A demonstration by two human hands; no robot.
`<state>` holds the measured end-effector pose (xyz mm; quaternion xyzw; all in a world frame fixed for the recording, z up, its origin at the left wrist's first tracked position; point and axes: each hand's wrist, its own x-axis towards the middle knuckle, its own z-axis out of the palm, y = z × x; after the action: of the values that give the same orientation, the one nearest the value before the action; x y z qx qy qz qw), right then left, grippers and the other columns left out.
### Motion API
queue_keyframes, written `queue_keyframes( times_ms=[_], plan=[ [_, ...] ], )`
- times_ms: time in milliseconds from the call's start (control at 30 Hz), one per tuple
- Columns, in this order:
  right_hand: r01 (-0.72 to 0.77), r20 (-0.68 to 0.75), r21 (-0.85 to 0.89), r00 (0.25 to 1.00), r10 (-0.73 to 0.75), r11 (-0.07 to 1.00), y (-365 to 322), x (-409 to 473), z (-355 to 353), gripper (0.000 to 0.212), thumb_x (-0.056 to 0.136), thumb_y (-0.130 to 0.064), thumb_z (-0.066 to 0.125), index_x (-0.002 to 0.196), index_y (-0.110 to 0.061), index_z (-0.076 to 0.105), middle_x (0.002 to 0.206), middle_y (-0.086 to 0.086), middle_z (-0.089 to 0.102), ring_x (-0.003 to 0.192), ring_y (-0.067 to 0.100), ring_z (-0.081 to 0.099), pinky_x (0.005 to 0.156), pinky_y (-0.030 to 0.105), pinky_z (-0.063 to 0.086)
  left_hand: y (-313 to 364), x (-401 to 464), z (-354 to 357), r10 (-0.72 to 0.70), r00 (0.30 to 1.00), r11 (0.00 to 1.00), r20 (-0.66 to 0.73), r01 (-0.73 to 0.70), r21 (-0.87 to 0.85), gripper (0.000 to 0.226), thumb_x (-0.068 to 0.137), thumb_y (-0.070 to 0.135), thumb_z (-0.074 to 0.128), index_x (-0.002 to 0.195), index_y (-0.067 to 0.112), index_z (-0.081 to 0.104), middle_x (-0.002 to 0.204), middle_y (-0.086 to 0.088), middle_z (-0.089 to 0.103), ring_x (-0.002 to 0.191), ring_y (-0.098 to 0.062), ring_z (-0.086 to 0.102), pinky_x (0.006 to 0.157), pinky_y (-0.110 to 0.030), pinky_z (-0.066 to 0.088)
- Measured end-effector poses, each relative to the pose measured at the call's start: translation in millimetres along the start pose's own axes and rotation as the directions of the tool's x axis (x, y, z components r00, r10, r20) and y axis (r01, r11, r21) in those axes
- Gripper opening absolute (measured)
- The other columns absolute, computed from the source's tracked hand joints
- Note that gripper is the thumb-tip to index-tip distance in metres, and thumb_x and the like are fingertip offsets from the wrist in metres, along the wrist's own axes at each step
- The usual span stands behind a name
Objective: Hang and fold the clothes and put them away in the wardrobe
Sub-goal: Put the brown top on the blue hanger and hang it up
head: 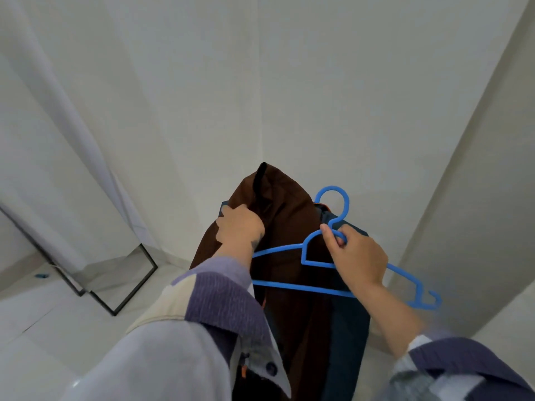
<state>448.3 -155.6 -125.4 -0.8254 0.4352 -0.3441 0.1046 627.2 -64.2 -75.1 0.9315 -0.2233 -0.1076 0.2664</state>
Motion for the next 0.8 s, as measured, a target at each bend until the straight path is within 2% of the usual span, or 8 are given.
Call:
queue_keyframes(
  times_ms=[100, 167, 233, 333, 433, 533, 633, 800],
  plan=[
    [0.016, -0.013, 0.038, 1.0, -0.016, 0.999, -9, -1, -6, 0.055, 0.089, -0.06, 0.04, 0.053, -0.02, 0.029, 0.043, -0.005, 0.034, 0.039, 0.014, 0.032, 0.04, 0.026, 0.024, -11, 8, -34, -0.001, 0.994, 0.998, -0.106, -0.005, -0.062, 0.036, 0.088, 0.004, 0.043, 0.124, 0.001, 0.052, 0.126, -0.016, 0.054, 0.117, -0.037, 0.052, 0.092, -0.035, 0.042],
    [0.029, -0.024, 0.066, 0.999, -0.028, 0.997, -18, -3, -12, 0.056, 0.088, -0.061, 0.039, 0.053, -0.019, 0.031, 0.043, -0.004, 0.036, 0.04, 0.016, 0.036, 0.042, 0.028, 0.028, -20, 11, -60, -0.037, 0.99, 0.989, -0.136, 0.017, -0.146, 0.034, 0.092, 0.003, 0.039, 0.123, -0.005, 0.051, 0.129, -0.02, 0.054, 0.119, -0.036, 0.051, 0.091, -0.033, 0.041],
    [0.049, -0.033, 0.093, 0.998, -0.046, 0.994, -31, -4, -20, 0.056, 0.088, -0.061, 0.039, 0.054, -0.017, 0.034, 0.043, -0.004, 0.037, 0.041, 0.019, 0.041, 0.042, 0.03, 0.032, -30, 4, -85, -0.04, 0.984, 0.97, -0.173, -0.003, -0.244, 0.034, 0.096, 0.008, 0.036, 0.122, -0.003, 0.054, 0.129, -0.02, 0.055, 0.119, -0.036, 0.051, 0.092, -0.032, 0.04],
    [0.093, -0.07, 0.128, 0.994, -0.085, 0.987, -54, -3, -35, 0.056, 0.089, -0.06, 0.04, 0.054, -0.017, 0.035, 0.043, -0.004, 0.037, 0.041, 0.019, 0.041, 0.042, 0.028, 0.029, -49, -11, -113, 0.066, 0.983, 0.965, -0.169, -0.106, -0.24, 0.035, 0.099, 0.024, 0.042, 0.11, 0.001, 0.065, 0.115, -0.019, 0.065, 0.107, -0.034, 0.058, 0.085, -0.031, 0.042],
    [0.119, -0.107, 0.164, 0.989, -0.102, 0.979, -78, -2, -53, 0.055, 0.091, -0.057, 0.042, 0.054, -0.018, 0.032, 0.043, -0.006, 0.036, 0.042, 0.018, 0.039, 0.043, 0.026, 0.022, -69, -27, -138, 0.096, 0.972, 0.953, -0.214, -0.151, -0.262, 0.024, 0.093, 0.015, 0.055, 0.111, 0.007, 0.068, 0.115, -0.013, 0.067, 0.111, -0.03, 0.059, 0.094, -0.03, 0.044],
    [0.126, -0.166, 0.187, 0.982, -0.095, 0.974, -98, -2, -69, 0.055, 0.091, -0.058, 0.04, 0.054, -0.019, 0.031, 0.045, -0.003, 0.038, 0.044, 0.021, 0.039, 0.044, 0.026, 0.021, -80, -43, -159, 0.094, 0.986, 0.937, -0.14, -0.136, -0.321, 0.045, 0.085, -0.009, 0.04, 0.118, 0.01, 0.063, 0.122, -0.015, 0.06, 0.116, -0.031, 0.055, 0.097, -0.032, 0.046],
    [0.146, -0.225, 0.179, 0.969, -0.104, 0.973, -115, -9, -83, 0.054, 0.092, -0.058, 0.039, 0.055, -0.019, 0.031, 0.046, -0.002, 0.038, 0.043, 0.02, 0.037, 0.044, 0.025, 0.02, -85, -61, -179, 0.117, 0.992, 0.927, -0.042, -0.125, -0.355, 0.053, 0.083, -0.011, 0.032, 0.12, 0.018, 0.057, 0.121, -0.016, 0.056, 0.11, -0.029, 0.056, 0.092, -0.034, 0.051],
    [0.177, -0.296, 0.179, 0.948, -0.118, 0.968, -130, -24, -103, 0.055, 0.092, -0.059, 0.038, 0.058, -0.015, 0.038, 0.048, 0.002, 0.043, 0.044, 0.022, 0.039, 0.044, 0.023, 0.019, -82, -93, -202, 0.226, 0.974, 0.912, 0.025, -0.202, -0.358, 0.058, 0.083, -0.013, 0.028, 0.124, 0.017, 0.056, 0.109, -0.009, 0.058, 0.095, -0.02, 0.058, 0.07, -0.022, 0.05]
  ],
)
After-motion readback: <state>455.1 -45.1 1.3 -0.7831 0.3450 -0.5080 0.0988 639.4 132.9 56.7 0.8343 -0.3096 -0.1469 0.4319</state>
